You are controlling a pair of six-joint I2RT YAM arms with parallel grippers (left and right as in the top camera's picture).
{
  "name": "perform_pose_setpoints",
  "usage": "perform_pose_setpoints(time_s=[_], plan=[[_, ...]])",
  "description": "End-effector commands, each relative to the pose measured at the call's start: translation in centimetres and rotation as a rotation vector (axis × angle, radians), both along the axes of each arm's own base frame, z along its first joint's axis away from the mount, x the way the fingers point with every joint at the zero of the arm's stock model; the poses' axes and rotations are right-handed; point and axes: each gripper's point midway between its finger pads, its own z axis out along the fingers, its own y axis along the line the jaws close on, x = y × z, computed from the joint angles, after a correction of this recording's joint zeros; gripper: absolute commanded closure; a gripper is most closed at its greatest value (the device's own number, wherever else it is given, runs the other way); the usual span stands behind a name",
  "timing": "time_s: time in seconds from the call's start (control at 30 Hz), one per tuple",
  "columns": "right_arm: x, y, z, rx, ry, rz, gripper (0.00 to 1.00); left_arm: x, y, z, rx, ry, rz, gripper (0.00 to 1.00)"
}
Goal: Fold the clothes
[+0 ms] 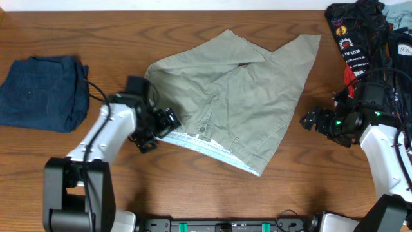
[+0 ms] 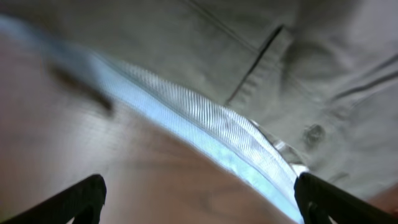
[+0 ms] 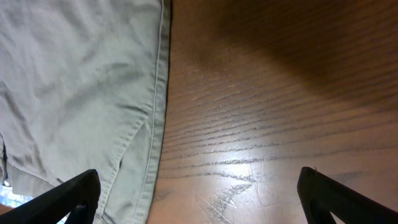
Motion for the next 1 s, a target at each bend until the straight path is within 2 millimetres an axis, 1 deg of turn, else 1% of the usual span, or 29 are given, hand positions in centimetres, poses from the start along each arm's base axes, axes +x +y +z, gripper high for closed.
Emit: perform_pose_setpoints(time_s=[0.0,0.13,0.23,0.27,0.3,0.33,0.37,0.4,0.43,0.47,0.53,0.63,0.73,0.77,0.8,0.87,0.97], plan=[[0.4,-0.2,0.8,-0.001,-0.029,-0.001,0.01,-1.1,-0.3,-2.6,0.023,0.013,0.041,0.02],[0.4,-0.2,0.8,-0.001,-0.029,-0.001,0.01,0.0,-0.7,-3.9,0.007,-0.081,0.048,0.02],[0.4,-0.2,0.8,-0.001,-0.03,-0.001,0.01,0.8,-0.2,-4.4,0.039,-0.131,0.059,0.01],[0.4,-0.2,0.8,-0.001,-0.03,-0.001,0.01,1.1,0.3,-4.5,0.07,-0.147,0.065,0.04],[0.4,-0.2,0.8,-0.001,-0.03,-0.001,0.01,1.5,0.9,-4.6,0.102,-0.163,0.072,0.08],[0.4,-0.2,0.8,-0.001,-0.03,-0.001,0.01,1.8,1.3,-4.6,0.13,-0.178,0.078,0.15],[0.4,-0.2,0.8,-0.001,-0.03,-0.001,0.01,2.1,1.6,-4.6,0.142,-0.191,0.082,0.26],[0.4,-0.2,0.8,-0.001,-0.03,-0.001,0.01,2.4,1.6,-4.6,0.145,-0.203,0.084,0.32],[0.4,-0.2,0.8,-0.001,-0.03,-0.001,0.01,2.7,1.5,-4.5,0.142,-0.216,0.085,0.44],[0.4,-0.2,0.8,-0.001,-0.03,-0.001,0.01,3.0,1.5,-4.4,0.139,-0.227,0.086,0.58],[0.4,-0.2,0.8,-0.001,-0.03,-0.001,0.01,3.7,1.4,-4.1,0.133,-0.258,0.089,0.93],[0.4,-0.2,0.8,-0.002,-0.03,-0.001,0.01,5.0,1.7,-3.6,0.136,-0.307,0.105,0.94],[0.4,-0.2,0.8,-0.005,-0.03,-0.002,0.01,7.4,3.6,-2.3,0.194,-0.37,0.141,0.94],[0.4,-0.2,0.8,-0.005,-0.029,-0.002,0.01,8.7,4.7,-1.3,0.215,-0.407,0.149,0.94],[0.4,-0.2,0.8,-0.005,-0.029,-0.002,0.01,9.6,5.5,-0.5,0.231,-0.43,0.163,0.94],[0.4,-0.2,0.8,-0.004,-0.03,-0.002,0.01,11.8,8.1,1.7,0.275,-0.473,0.229,0.94],[0.5,-0.2,0.8,-0.004,-0.032,0.0,0.01,14.8,11.8,6.0,0.297,-0.534,0.324,0.94]])
